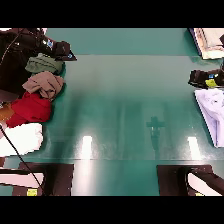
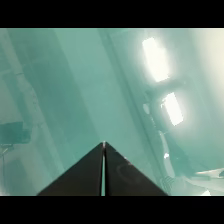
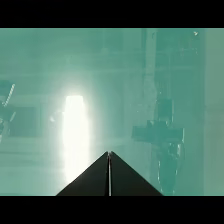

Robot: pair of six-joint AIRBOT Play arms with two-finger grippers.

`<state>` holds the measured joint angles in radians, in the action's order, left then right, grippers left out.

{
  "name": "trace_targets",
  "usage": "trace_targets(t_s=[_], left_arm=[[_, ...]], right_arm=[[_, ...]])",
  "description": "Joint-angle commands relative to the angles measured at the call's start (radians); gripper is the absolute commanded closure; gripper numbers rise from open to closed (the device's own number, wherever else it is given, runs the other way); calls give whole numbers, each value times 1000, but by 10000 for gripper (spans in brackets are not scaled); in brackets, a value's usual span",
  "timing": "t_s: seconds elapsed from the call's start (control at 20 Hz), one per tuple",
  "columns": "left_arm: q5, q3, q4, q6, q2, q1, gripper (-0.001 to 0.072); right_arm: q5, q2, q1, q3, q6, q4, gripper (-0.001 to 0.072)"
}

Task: Fold the shirts.

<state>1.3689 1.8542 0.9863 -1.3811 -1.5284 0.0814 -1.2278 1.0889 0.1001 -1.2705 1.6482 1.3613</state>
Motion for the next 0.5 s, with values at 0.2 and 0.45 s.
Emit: trace_targets(t_s=[0.2,0.45], left_arm=[[0,0,0,0,0,0,683],[0,0,0,0,0,0,683]], right_arm=[[-7,0,2,-1,1,-1,692],[-15,0,2,-1,1,-1,692]])
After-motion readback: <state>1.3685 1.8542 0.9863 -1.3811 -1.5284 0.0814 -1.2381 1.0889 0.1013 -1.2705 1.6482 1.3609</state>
